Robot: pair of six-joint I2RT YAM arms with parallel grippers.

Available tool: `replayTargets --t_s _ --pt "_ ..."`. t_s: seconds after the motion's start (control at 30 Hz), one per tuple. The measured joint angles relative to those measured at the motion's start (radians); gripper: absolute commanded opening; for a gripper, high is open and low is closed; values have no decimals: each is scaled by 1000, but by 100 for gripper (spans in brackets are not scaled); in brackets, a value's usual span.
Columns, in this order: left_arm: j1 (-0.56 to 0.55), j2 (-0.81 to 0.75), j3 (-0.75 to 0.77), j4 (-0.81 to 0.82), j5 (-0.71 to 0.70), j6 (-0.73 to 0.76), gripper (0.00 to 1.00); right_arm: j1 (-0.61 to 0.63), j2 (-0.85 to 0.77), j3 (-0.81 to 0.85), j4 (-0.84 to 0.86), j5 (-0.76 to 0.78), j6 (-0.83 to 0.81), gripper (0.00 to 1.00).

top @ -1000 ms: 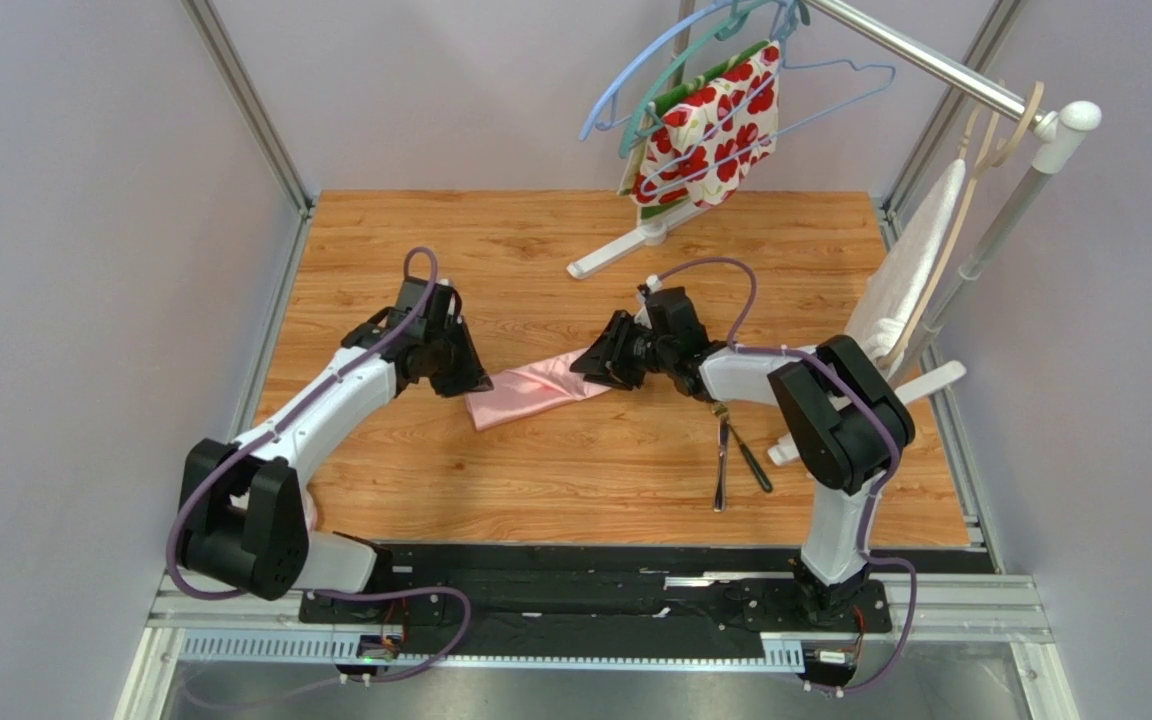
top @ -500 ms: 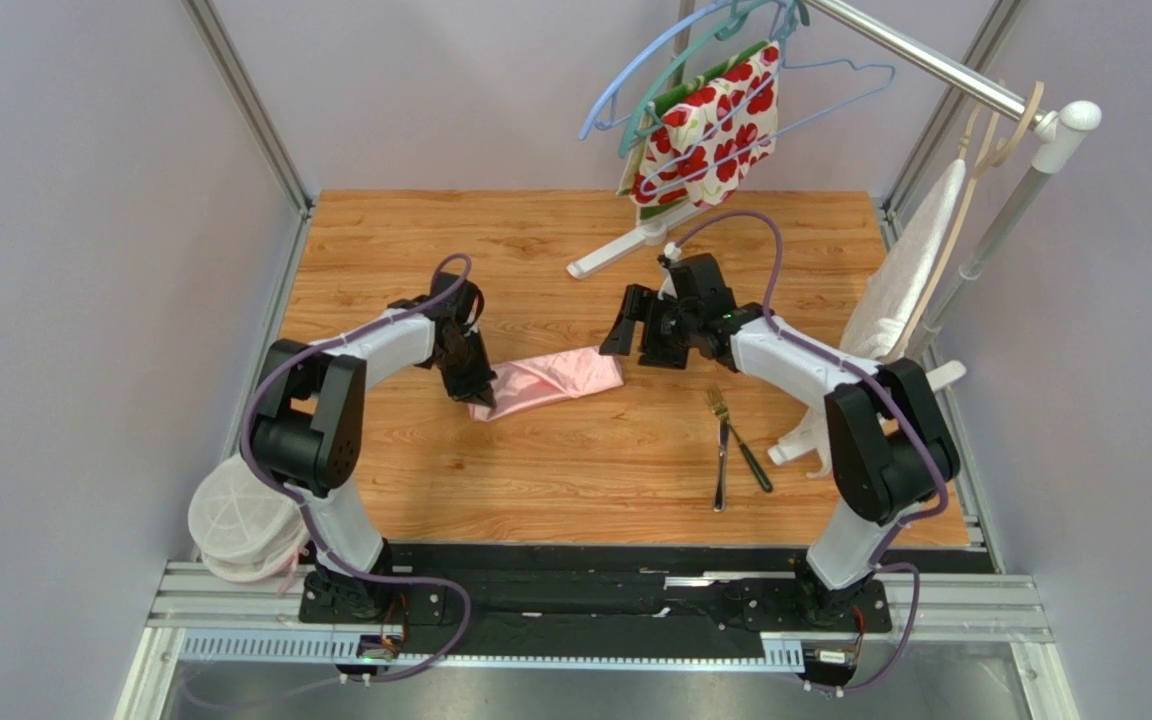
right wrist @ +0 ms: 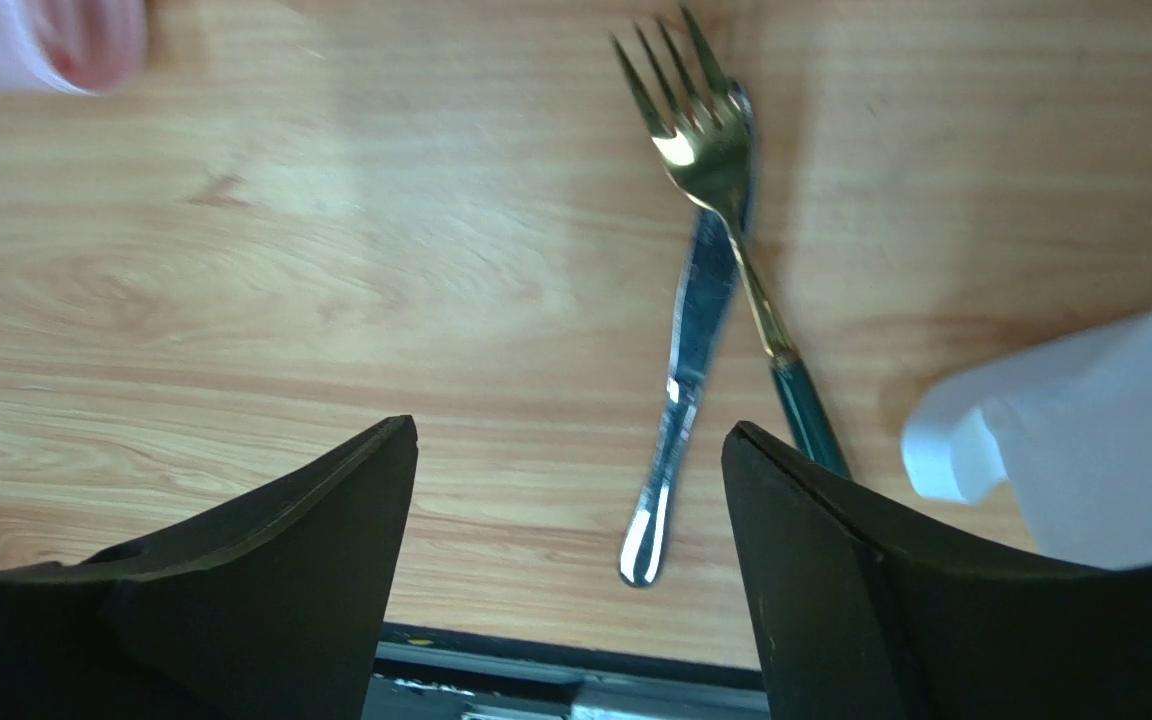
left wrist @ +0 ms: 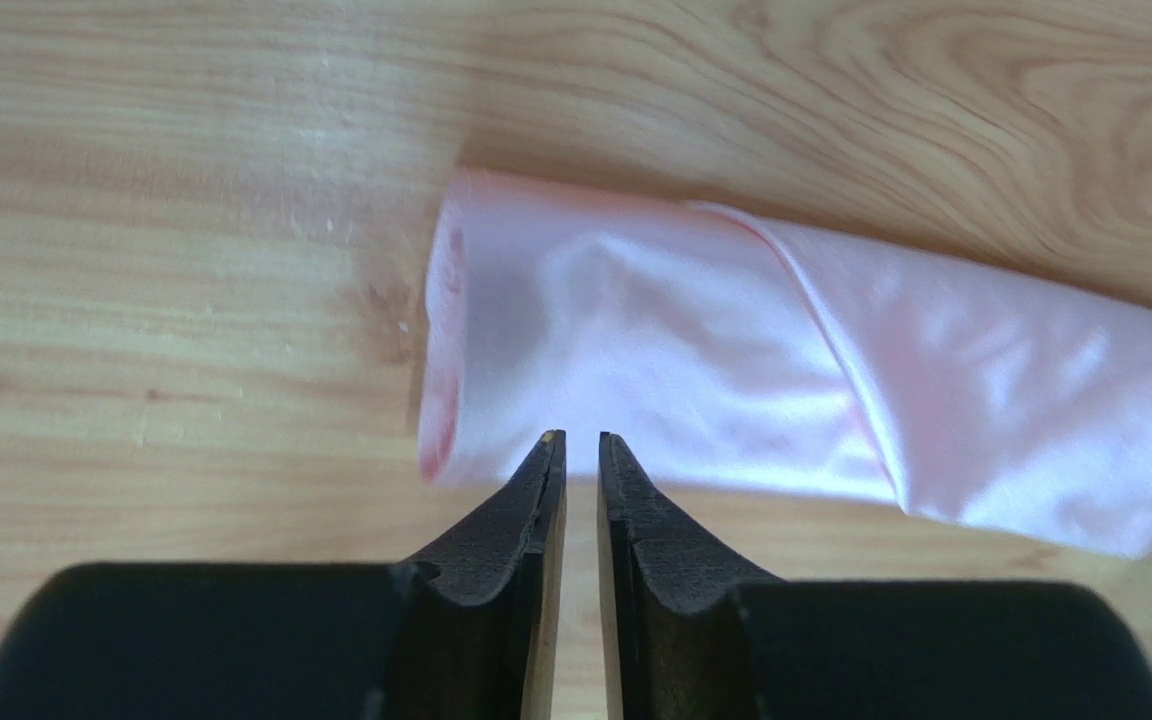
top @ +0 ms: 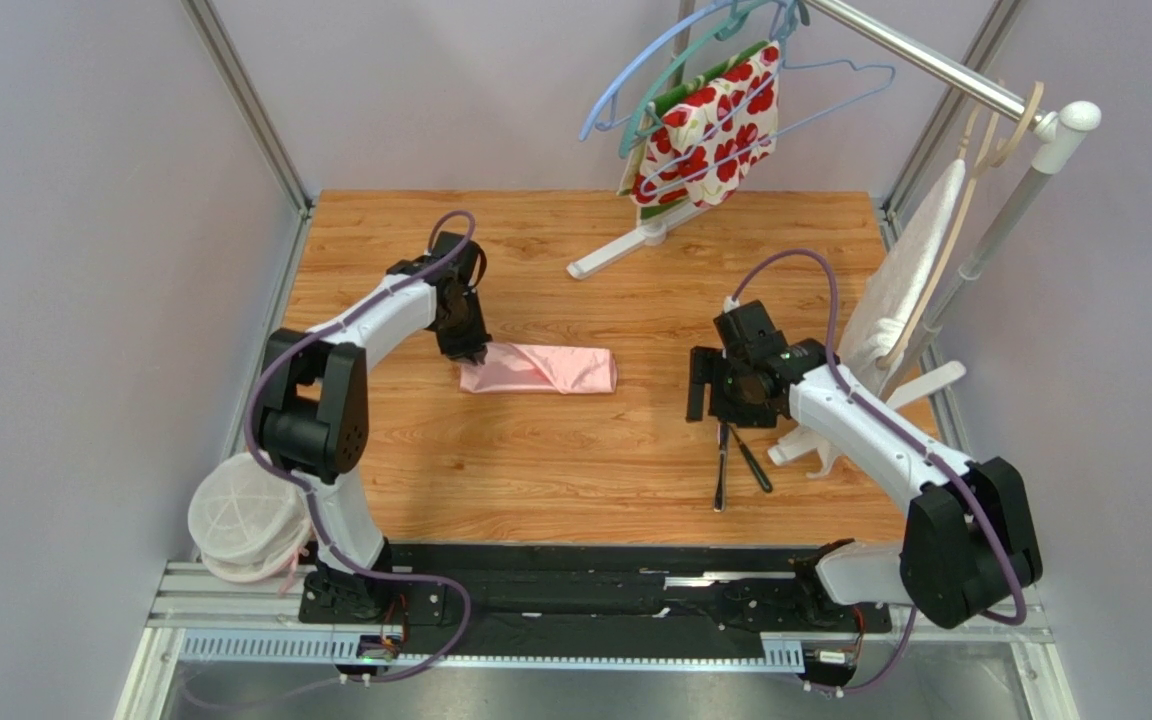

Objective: Fold the napkin into a case and place the utensils inside
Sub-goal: Rotate the smaller rectangle-folded napkin at the center of the board, then pick up the fork from the corner of the board.

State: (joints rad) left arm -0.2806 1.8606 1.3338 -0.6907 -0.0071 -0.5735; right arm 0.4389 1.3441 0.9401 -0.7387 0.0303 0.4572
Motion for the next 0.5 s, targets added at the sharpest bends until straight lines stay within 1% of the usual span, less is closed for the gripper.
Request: replayTargets --t_s 0.1,0.13,0.17,0.23,0.3,0.43,0.5 --pt "-34 -100 -13 -12 -6 6 25 -2 -37 -58 -40 27 17 72" --pt "-49 -140 -16 -13 2 7 26 -2 -39 -71 -49 31 23 68" --pt "-68 -182 -19 -12 12 7 27 -2 -39 -85 -52 33 29 68" --pt "-113 -253 -29 4 42 5 30 -2 -39 -113 -52 35 37 64" --pt "-169 -306 -55 29 70 -2 34 -2 -39 -143 -50 37 44 63" --pt "-291 -363 -145 84 147 -32 35 -2 -38 -189 -21 37 53 61" --pt "-330 -368 -176 94 180 -48 35 5 -32 -206 8 37 60 61"
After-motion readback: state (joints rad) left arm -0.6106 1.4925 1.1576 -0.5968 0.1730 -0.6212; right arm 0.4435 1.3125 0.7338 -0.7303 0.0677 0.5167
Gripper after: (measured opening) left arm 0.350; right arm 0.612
